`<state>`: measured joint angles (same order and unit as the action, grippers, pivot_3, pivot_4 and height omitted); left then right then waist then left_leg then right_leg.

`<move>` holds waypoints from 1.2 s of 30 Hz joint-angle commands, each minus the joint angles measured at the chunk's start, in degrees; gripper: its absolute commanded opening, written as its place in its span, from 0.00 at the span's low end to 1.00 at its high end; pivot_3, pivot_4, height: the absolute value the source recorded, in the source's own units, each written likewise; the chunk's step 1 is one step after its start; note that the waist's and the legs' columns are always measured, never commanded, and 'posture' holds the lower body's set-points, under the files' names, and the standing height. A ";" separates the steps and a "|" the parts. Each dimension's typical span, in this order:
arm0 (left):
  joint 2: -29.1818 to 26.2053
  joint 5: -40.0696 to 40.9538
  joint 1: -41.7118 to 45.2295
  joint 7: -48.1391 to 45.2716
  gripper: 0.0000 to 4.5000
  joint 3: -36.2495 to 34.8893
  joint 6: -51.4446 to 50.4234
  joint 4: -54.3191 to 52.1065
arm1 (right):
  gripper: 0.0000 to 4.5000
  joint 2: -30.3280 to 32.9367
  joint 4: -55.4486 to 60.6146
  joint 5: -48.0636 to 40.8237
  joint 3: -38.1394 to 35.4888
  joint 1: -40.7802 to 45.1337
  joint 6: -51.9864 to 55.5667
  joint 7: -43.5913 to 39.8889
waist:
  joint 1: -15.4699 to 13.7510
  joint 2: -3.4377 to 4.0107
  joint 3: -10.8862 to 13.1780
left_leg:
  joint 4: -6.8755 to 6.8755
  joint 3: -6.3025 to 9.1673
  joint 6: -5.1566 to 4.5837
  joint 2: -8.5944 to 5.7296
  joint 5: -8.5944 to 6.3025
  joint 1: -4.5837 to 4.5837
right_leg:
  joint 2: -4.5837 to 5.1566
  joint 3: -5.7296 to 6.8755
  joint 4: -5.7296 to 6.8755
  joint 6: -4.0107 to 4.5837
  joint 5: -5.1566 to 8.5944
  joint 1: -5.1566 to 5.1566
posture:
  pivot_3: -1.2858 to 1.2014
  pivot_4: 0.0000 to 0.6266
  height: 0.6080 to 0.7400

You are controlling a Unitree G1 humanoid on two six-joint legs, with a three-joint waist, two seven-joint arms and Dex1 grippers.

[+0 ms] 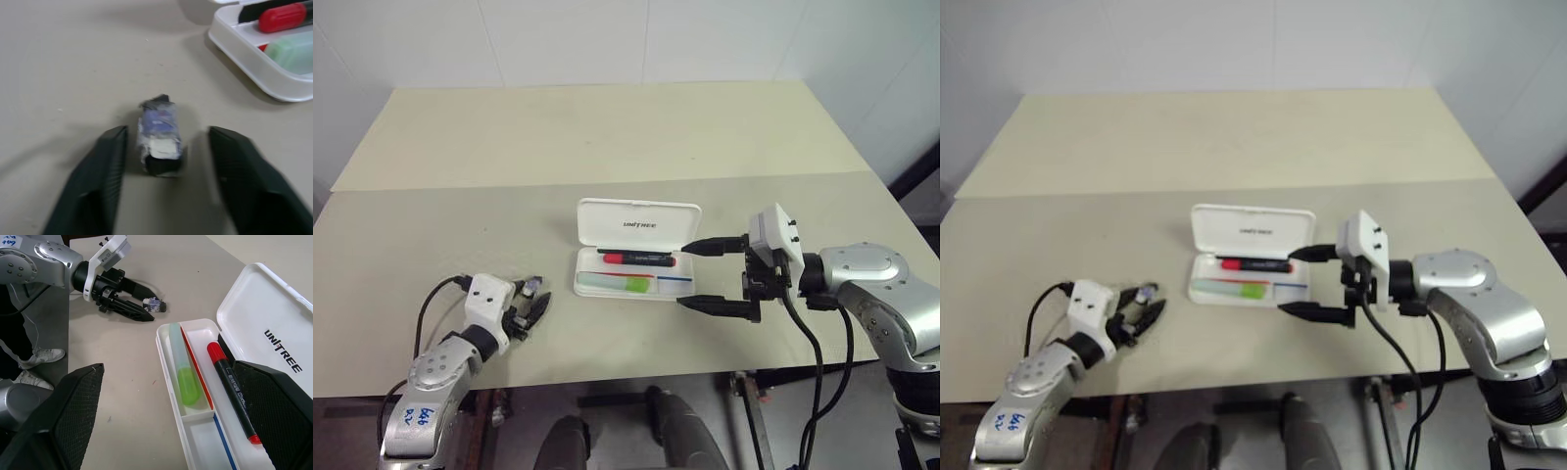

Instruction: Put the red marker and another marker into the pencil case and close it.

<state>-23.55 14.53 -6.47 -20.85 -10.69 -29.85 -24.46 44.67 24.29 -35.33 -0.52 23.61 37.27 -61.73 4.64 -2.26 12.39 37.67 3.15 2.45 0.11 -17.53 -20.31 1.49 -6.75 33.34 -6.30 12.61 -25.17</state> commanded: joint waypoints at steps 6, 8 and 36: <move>-0.19 -0.01 0.76 0.42 0.08 -0.26 -1.01 -0.05 | 1.00 0.91 0.98 -0.70 -2.21 0.60 -1.46 0.19 | -0.07 0.00 0.00 | 0.03 0.00 0.00 -0.01 0.00 0.03 | 0.00 0.00 -0.03 -0.01 0.00 0.07 | 0.52 0.24 1.00; -0.51 -0.14 1.37 0.73 0.08 -1.19 -0.78 0.20 | 1.00 0.92 0.79 -0.69 -2.24 0.70 -1.63 0.13 | -0.10 0.00 0.00 | 0.03 0.00 0.00 -0.01 0.00 0.02 | 0.00 0.00 -0.03 0.00 0.00 0.07 | 0.52 0.24 1.00; -17.18 11.69 23.39 -32.29 0.08 1.47 11.24 5.96 | 1.00 2.77 2.52 -3.97 -8.97 -6.93 -5.06 -2.42 | -0.50 -0.01 0.01 | -0.11 0.03 0.01 0.01 -0.02 -0.07 | 0.02 0.08 -0.09 -0.33 -0.15 -0.05 | 0.52 0.24 1.00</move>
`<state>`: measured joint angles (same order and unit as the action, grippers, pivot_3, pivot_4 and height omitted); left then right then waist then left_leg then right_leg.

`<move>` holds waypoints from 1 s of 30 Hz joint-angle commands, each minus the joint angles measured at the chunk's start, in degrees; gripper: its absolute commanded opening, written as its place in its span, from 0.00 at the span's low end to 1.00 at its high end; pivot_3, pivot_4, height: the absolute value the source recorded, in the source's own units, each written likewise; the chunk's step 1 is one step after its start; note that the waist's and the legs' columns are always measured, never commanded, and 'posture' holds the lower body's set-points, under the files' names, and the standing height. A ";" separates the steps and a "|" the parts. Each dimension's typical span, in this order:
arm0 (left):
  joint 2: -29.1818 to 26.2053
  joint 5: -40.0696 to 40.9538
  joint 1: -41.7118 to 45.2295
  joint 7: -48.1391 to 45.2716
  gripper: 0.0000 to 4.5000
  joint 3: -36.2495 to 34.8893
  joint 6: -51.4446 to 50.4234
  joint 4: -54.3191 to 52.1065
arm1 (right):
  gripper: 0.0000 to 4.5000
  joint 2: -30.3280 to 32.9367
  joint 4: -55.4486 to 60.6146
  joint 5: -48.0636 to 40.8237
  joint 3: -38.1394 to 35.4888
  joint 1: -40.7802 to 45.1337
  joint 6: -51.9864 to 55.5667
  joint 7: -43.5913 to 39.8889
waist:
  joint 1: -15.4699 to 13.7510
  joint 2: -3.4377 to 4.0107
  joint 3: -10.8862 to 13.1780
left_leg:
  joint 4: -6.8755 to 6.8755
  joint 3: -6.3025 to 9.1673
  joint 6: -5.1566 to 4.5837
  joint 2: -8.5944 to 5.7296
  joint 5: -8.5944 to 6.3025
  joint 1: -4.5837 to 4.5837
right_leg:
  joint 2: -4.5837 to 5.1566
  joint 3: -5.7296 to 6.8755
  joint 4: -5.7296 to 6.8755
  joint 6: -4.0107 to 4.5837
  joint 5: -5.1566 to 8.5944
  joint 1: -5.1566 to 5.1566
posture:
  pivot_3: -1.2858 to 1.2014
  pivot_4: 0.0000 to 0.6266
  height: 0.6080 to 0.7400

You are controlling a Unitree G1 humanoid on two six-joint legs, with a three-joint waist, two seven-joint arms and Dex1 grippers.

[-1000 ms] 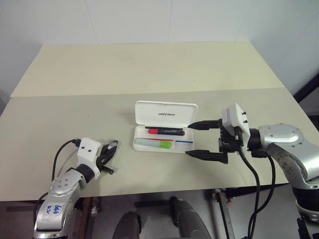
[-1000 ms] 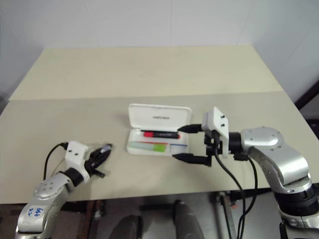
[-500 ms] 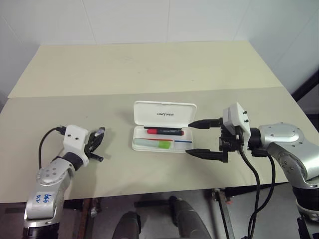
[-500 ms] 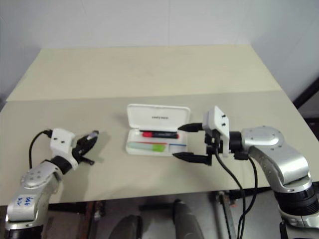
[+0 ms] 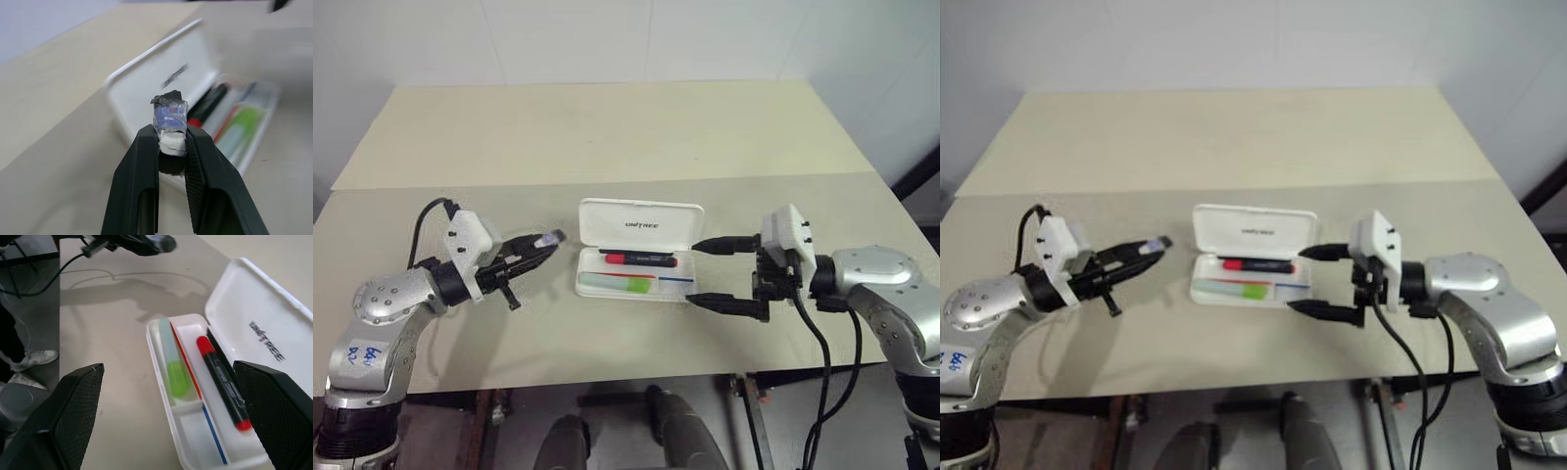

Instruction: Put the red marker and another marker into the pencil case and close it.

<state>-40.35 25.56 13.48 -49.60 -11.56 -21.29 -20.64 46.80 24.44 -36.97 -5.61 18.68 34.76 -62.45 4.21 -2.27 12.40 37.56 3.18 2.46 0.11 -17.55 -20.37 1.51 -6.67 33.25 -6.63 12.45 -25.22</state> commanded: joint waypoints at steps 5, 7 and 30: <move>3.08 -0.75 12.97 -10.89 0.08 9.27 8.72 11.69 | 1.00 -0.55 3.18 -4.64 -9.59 -10.19 -6.83 -3.63 | -1.00 0.00 0.00 | 0.08 -0.03 0.00 -0.02 0.00 -0.01 | -0.01 -0.04 0.01 -0.05 -0.02 0.04 | 0.52 0.24 1.00; 5.33 -1.58 16.72 -13.51 0.08 11.94 11.46 16.77 | 1.00 -1.31 3.10 -4.59 -11.52 -13.79 -9.30 -4.29 | -1.03 0.00 0.00 | 0.09 -0.06 0.00 -0.03 0.00 -0.01 | -0.01 -0.07 0.01 -0.15 -0.08 0.04 | 0.52 0.24 1.00; 22.17 -11.78 32.23 -22.57 0.08 23.25 28.38 44.56 | 1.00 -2.80 -1.57 -4.62 -21.12 -31.03 -19.00 -5.19 | -1.05 -0.01 0.00 | 0.34 -0.15 -0.08 -0.12 0.03 0.10 | -0.03 -0.35 -0.38 -0.19 -0.02 0.72 | 0.52 0.24 1.00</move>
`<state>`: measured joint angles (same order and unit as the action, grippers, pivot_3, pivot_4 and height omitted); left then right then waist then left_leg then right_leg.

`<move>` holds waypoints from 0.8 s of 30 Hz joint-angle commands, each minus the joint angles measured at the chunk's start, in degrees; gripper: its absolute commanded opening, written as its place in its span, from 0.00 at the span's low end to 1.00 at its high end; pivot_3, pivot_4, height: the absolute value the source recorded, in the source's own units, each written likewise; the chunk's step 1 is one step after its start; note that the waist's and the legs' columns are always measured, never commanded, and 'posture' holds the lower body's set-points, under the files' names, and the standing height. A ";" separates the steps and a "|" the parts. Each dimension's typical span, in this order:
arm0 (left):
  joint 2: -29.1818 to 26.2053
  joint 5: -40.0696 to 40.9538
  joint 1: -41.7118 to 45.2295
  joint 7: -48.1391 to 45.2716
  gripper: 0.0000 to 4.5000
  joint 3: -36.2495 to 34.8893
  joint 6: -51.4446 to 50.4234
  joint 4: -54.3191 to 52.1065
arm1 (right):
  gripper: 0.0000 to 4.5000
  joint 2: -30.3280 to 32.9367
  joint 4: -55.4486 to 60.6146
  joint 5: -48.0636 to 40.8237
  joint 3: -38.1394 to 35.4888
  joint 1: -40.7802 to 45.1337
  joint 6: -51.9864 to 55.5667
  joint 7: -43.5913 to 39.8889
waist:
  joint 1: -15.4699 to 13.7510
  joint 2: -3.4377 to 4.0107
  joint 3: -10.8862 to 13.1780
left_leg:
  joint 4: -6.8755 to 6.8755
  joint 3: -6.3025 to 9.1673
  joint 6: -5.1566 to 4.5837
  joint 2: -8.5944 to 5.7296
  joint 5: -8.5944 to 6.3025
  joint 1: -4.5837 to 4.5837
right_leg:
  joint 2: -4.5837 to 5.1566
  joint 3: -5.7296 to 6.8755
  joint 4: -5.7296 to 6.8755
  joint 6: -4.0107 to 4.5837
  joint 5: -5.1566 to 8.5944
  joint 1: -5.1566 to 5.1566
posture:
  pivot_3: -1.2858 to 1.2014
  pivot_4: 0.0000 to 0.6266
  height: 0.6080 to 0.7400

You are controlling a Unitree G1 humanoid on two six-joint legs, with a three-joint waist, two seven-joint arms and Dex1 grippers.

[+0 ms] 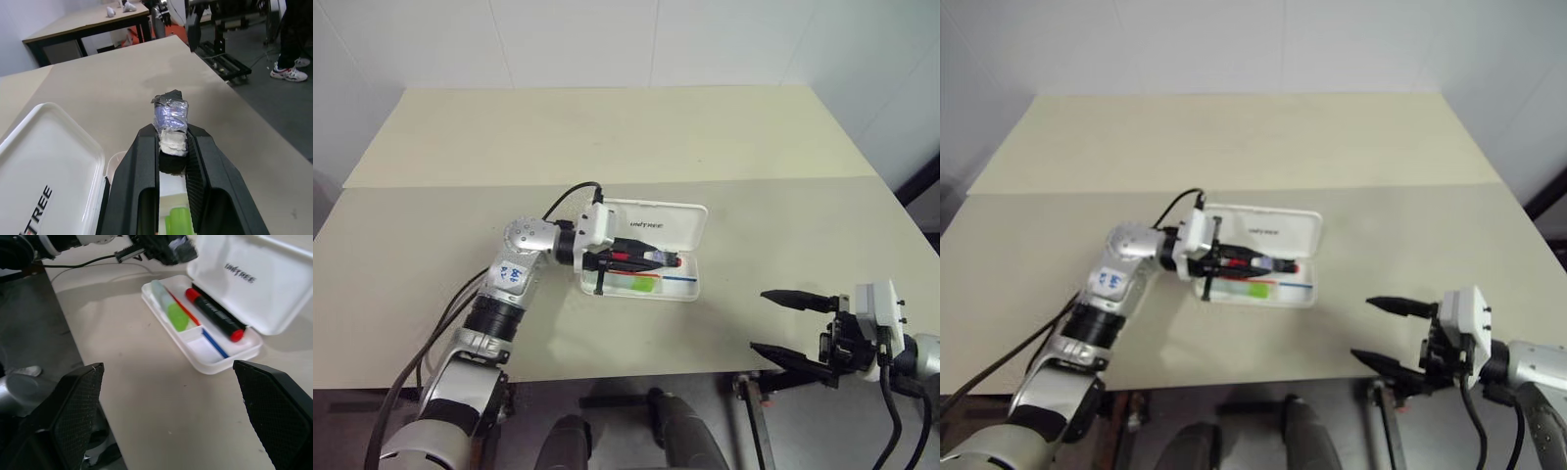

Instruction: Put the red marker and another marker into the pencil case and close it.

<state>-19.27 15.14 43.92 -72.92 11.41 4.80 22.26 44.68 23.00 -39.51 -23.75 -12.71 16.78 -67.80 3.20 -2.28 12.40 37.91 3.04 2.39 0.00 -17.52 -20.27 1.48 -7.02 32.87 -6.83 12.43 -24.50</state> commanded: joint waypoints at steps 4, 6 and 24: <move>2.67 -3.73 2.90 1.63 0.08 0.83 4.72 5.81 | 1.00 -1.38 -1.54 -3.07 -3.59 1.17 -2.83 -1.37 | 0.02 0.00 0.00 | 0.00 -0.01 -0.01 -0.01 -0.01 -0.01 | 0.00 -0.05 0.02 -0.02 0.00 0.00 | 0.52 0.24 1.00; 3.54 -4.63 3.42 2.09 0.08 0.98 5.63 7.56 | 1.00 -1.44 -2.36 -3.97 -3.97 2.37 -3.09 -1.49 | 0.00 0.00 0.00 | 0.00 -0.03 -0.02 -0.02 -0.01 0.00 | 0.00 -0.07 0.02 -0.04 -0.01 0.00 | 0.52 0.24 1.00; 8.18 -13.25 6.15 6.26 0.08 5.08 7.12 12.59 | 1.00 -1.29 -3.55 -1.65 -1.70 4.69 -2.48 1.82 | -0.01 -0.01 0.01 | 0.03 -0.30 -0.24 -0.10 -0.14 0.00 | -0.01 -0.44 -0.01 -0.42 -0.14 -0.01 | 0.52 0.24 1.00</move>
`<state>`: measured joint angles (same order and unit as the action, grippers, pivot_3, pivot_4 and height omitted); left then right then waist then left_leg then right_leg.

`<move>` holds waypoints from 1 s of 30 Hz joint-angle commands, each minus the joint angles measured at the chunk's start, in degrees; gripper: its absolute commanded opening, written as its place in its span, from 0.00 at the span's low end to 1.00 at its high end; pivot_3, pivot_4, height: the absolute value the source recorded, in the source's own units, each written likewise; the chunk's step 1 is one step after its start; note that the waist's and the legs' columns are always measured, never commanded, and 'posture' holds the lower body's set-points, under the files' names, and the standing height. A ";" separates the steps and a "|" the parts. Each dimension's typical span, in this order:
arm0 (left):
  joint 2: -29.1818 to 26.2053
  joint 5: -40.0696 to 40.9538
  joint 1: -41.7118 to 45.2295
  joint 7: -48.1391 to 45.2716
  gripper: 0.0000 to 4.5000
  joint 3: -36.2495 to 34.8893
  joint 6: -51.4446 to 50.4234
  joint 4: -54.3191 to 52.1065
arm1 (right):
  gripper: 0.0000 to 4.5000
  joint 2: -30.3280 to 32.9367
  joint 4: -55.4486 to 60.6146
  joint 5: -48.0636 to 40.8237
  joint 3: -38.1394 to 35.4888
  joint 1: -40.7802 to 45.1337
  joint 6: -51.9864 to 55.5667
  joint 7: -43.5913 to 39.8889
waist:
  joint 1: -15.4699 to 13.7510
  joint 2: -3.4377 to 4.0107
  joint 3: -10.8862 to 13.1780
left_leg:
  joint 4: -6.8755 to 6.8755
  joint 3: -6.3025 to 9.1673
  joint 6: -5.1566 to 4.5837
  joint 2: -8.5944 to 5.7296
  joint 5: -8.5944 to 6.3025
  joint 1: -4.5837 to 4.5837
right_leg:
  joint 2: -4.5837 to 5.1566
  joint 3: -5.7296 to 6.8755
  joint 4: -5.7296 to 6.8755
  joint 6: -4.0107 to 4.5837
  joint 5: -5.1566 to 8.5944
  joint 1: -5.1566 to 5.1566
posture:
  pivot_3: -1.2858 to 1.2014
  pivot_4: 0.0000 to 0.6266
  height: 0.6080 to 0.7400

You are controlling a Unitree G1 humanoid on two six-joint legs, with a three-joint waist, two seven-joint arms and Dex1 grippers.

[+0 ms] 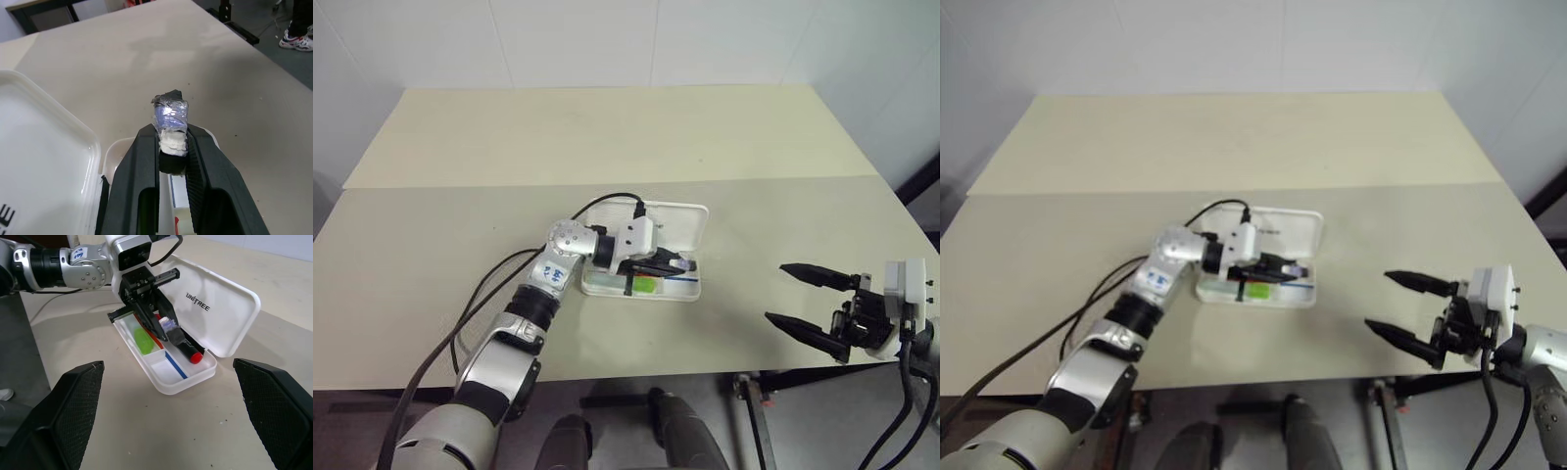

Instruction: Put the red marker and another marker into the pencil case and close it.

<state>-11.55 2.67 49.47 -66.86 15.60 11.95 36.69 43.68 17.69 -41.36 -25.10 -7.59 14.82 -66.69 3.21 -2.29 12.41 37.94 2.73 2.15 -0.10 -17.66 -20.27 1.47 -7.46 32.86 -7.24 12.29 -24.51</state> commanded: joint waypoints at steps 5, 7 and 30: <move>0.15 -1.35 -0.04 0.26 0.08 1.87 -1.44 -3.82 | 1.00 -0.43 2.20 0.38 -0.22 -0.73 -0.43 1.86 | 0.02 0.00 0.00 | 0.00 -0.04 -0.07 -0.01 -0.04 0.00 | 0.00 -0.04 -0.03 -0.39 -0.24 0.00 | 0.52 0.24 1.00; 0.07 -1.63 -0.25 0.59 0.08 2.06 -1.74 -4.27 | 1.00 -0.50 2.41 0.39 -0.12 -0.81 -0.31 2.18 | 0.01 0.00 0.00 | 0.00 -0.04 -0.10 -0.01 -0.06 0.01 | 0.00 -0.04 -0.03 -0.39 -0.24 0.00 | 0.52 0.24 1.00; -0.65 0.17 -2.69 -0.25 0.98 2.72 -4.74 -11.57 | 1.00 -0.53 0.80 1.76 1.14 0.43 -0.49 3.18 | 0.02 0.00 0.00 | 0.00 -0.13 -0.23 -0.01 -0.14 -0.01 | 0.00 -0.11 -0.15 -0.37 -0.25 0.00 | 0.52 0.24 1.00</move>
<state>-12.14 1.46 47.20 -66.60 18.64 7.82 28.08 43.26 17.88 -39.40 -23.09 -7.52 15.02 -63.66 3.23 -2.29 12.40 37.94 2.60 1.91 -0.10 -17.80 -20.28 1.47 -7.59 32.71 -7.61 12.04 -24.51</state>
